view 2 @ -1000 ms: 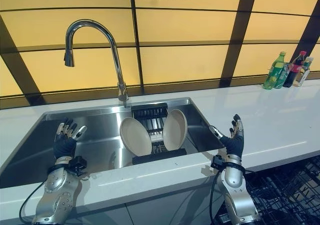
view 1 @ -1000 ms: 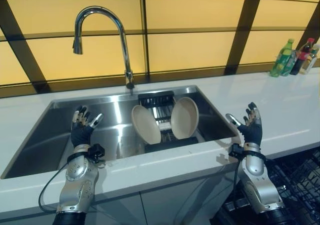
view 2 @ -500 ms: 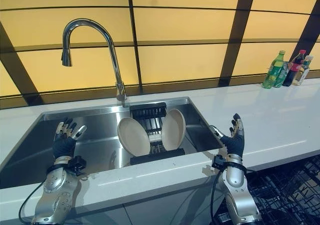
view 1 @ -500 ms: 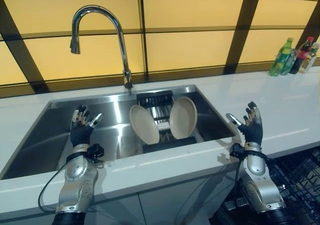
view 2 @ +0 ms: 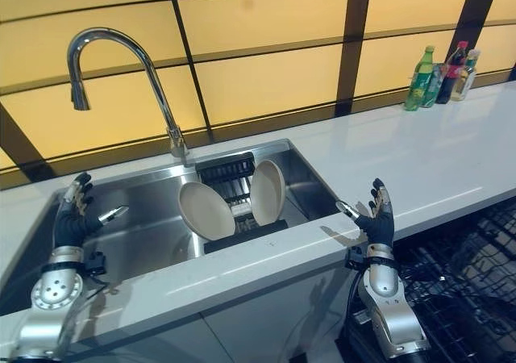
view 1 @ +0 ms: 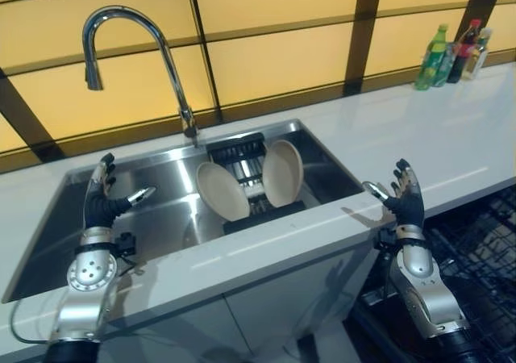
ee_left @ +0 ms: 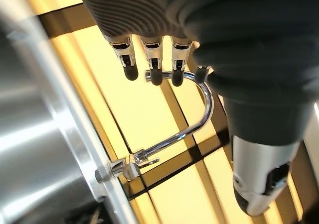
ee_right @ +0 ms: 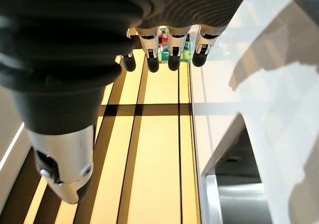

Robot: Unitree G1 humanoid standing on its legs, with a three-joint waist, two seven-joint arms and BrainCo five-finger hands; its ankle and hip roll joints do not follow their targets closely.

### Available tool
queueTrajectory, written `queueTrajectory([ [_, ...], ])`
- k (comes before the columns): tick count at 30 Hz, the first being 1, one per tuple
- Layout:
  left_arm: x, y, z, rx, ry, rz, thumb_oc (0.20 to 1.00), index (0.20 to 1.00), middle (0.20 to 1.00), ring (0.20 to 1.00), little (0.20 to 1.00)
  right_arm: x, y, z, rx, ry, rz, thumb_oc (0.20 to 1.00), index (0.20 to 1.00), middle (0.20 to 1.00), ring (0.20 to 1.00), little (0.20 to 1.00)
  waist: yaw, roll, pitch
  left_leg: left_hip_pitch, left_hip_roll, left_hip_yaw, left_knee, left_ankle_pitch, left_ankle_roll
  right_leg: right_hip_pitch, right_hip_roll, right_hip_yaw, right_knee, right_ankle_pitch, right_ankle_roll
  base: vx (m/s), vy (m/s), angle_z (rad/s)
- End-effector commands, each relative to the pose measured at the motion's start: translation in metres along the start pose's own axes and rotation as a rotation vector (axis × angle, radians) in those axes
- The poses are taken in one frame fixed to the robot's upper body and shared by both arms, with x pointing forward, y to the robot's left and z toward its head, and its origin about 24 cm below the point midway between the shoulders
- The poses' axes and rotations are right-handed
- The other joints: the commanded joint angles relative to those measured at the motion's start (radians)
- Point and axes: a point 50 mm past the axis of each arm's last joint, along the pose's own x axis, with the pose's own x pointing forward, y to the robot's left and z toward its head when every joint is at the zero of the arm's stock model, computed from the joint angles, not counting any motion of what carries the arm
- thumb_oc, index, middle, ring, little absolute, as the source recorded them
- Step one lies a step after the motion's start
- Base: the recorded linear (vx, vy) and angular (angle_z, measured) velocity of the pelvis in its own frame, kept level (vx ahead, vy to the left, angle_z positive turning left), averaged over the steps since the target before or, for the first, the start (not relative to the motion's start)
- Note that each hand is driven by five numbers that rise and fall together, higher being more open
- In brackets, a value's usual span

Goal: Pick up plates and place into dishwasher.

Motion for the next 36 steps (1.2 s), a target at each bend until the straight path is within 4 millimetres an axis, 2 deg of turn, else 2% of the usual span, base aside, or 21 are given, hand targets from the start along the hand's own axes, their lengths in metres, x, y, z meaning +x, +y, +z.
queueTrajectory([
  [1, 0.02, 0.022, 0.014, 0.277, -0.163, 0.043, 1.0, 1.0, 1.0, 1.0, 1.0, 0.009, 0.001, 0.024, 0.048, -0.115, 0.031, 1.0, 1.0, 1.0, 1.0, 1.0, -0.02, -0.015, -0.055, -0.05, -0.047, 0.016, 0.044, -0.012, 0.003, 0.138, -0.044, -0.002, -0.224, 0.039, 0.057, 0.08, 0.164, -0.16],
  [6, 0.029, 0.037, 0.025, 0.597, -0.286, 0.025, 1.0, 1.0, 1.0, 1.0, 1.0, 0.007, -0.001, 0.02, 0.034, -0.097, 0.047, 1.0, 1.0, 1.0, 1.0, 1.0, -0.036, -0.006, -0.051, -0.039, -0.059, 0.032, 0.04, -0.028, 0.018, 0.131, -0.058, 0.013, -0.218, 0.044, 0.071, 0.08, 0.123, -0.11],
  [9, 0.032, 0.043, 0.028, 0.732, -0.351, 0.011, 1.0, 1.0, 1.0, 1.0, 1.0, 0.006, -0.004, 0.018, 0.027, -0.087, 0.057, 1.0, 1.0, 1.0, 1.0, 1.0, -0.047, -0.005, -0.05, -0.028, -0.063, 0.039, 0.027, -0.033, 0.025, 0.126, -0.064, 0.021, -0.218, 0.05, 0.081, 0.08, 0.09, -0.12],
  [16, 0.033, 0.034, 0.034, 0.926, -0.519, -0.041, 1.0, 1.0, 1.0, 1.0, 1.0, 0.006, -0.015, 0.016, 0.015, -0.067, 0.055, 1.0, 1.0, 1.0, 1.0, 1.0, -0.072, -0.01, -0.042, -0.016, -0.067, 0.057, 0.008, -0.041, 0.037, 0.103, -0.073, 0.04, -0.217, 0.065, 0.099, 0.07, 0.062, -0.05],
  [24, 0.024, 0.011, 0.036, 1.023, -0.693, -0.18, 1.0, 1.0, 1.0, 1.0, 1.0, 0.009, -0.028, 0.018, -0.005, -0.068, 0.057, 1.0, 1.0, 1.0, 1.0, 1.0, -0.093, -0.009, -0.027, -0.015, -0.066, 0.075, -0.007, -0.044, 0.042, 0.076, -0.083, 0.053, -0.216, 0.078, 0.111, 0.04, 0.061, -0.06],
  [28, 0.022, 0.005, 0.036, 1.03, -0.727, -0.222, 1.0, 1.0, 1.0, 1.0, 1.0, 0.011, -0.029, 0.017, -0.013, -0.069, 0.059, 1.0, 1.0, 1.0, 1.0, 1.0, -0.096, -0.006, -0.025, -0.01, -0.067, 0.079, -0.016, -0.042, 0.043, 0.074, -0.087, 0.056, -0.218, 0.081, 0.115, 0.04, 0.064, -0.05],
  [32, 0.023, 0.004, 0.041, 1.018, -0.766, -0.217, 1.0, 1.0, 1.0, 1.0, 1.0, 0.011, -0.031, 0.017, -0.018, -0.061, 0.06, 1.0, 1.0, 1.0, 1.0, 1.0, -0.096, -0.007, -0.03, -0.004, -0.067, 0.081, -0.022, -0.043, 0.044, 0.078, -0.091, 0.058, -0.221, 0.083, 0.121, 0.07, 0.042, -0.02],
  [36, 0.027, 0.004, 0.041, 1.022, -0.767, -0.139, 1.0, 1.0, 1.0, 1.0, 1.0, 0.01, -0.03, 0.014, -0.025, -0.05, 0.065, 1.0, 1.0, 1.0, 1.0, 1.0, -0.103, -0.01, -0.031, -0.003, -0.067, 0.08, -0.024, -0.044, 0.046, 0.068, -0.095, 0.063, -0.213, 0.084, 0.127, 0.06, 0.048, 0.0],
])
